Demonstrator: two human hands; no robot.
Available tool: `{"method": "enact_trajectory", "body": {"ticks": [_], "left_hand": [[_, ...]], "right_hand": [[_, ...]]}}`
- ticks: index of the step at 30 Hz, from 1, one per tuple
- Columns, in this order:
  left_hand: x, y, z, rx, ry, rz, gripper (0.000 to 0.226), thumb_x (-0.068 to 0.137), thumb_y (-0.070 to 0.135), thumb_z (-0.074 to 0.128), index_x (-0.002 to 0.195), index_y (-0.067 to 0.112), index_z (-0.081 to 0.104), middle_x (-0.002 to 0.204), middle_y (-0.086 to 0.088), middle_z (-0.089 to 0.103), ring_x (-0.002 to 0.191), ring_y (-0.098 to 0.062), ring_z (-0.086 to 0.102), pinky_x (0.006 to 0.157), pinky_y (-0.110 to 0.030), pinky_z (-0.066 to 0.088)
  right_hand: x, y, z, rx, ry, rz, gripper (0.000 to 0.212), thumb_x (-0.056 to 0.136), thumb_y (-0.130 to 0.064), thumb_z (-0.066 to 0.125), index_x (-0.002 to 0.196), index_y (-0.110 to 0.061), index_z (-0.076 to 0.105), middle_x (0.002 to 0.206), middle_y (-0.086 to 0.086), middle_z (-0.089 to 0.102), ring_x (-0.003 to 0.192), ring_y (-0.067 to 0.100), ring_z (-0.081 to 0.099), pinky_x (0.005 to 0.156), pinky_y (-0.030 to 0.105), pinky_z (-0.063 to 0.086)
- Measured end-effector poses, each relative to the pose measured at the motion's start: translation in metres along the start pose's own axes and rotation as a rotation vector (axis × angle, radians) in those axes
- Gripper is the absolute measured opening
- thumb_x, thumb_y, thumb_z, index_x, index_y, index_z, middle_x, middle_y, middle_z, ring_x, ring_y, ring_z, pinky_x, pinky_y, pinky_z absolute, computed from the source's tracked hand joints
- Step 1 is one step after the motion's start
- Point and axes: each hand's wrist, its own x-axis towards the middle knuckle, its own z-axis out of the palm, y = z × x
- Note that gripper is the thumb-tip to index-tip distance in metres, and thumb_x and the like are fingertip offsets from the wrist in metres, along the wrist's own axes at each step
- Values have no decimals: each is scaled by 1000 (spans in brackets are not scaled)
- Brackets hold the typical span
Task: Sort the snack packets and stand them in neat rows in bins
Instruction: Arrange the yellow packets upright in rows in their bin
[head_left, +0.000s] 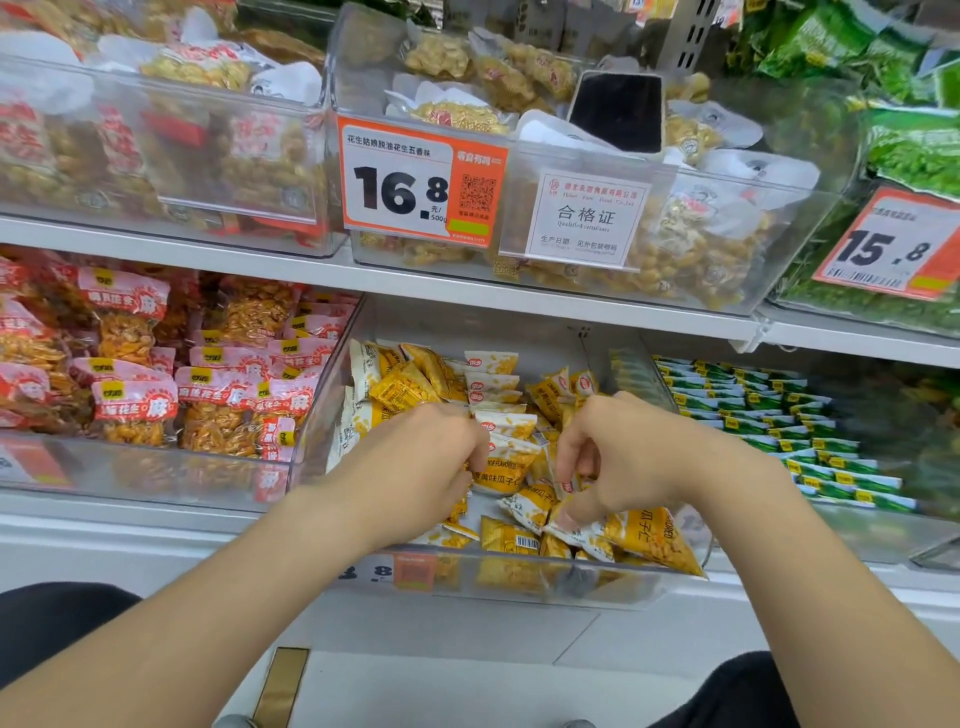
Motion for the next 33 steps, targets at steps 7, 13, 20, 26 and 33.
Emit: {"method": "enact_trajectory", "body": {"ticks": [7, 13, 20, 26, 33], "left_hand": [[0, 14, 9, -36, -43, 35, 11, 98, 25, 63, 104, 31, 71, 104, 13, 63, 98, -9, 60, 83, -32, 54], [18, 26, 26, -79, -168, 25, 26, 91, 31, 75, 117, 26, 75, 110, 6, 70, 102, -14, 62, 88, -36, 56], [43, 40, 39, 87, -246, 41, 12, 80, 22, 82, 90, 28, 78, 96, 6, 73, 96, -23, 69, 77, -38, 59], [34, 29, 30, -41, -198, 56, 23, 95, 38, 73, 77, 25, 65, 78, 9, 67, 79, -11, 63, 71, -36, 55], [12, 17, -7, -517, 74, -219, 11, 103, 26, 63, 93, 25, 60, 81, 9, 70, 62, -7, 65, 60, -27, 54]], "right_hand": [[-7, 8, 2, 47, 45, -17, 29, 78, -65, 81, 88, -37, 79, 82, -22, 76, 82, -4, 67, 97, 40, 51], [-16, 7, 1, -24, -4, 12, 62, 53, -75, 88, 104, -42, 77, 104, -21, 63, 100, 7, 59, 84, 33, 54], [-4, 10, 9, 52, 54, 46, 27, 64, -40, 92, 87, -31, 81, 81, -15, 70, 75, 2, 63, 65, 28, 53], [-6, 9, 10, 129, 57, 54, 18, 71, -35, 90, 85, -27, 82, 83, -14, 72, 76, 1, 65, 64, 25, 54], [-7, -4, 5, -32, 95, 39, 53, 69, -69, 85, 99, -27, 74, 92, -12, 67, 93, 13, 58, 91, 43, 54]]}}
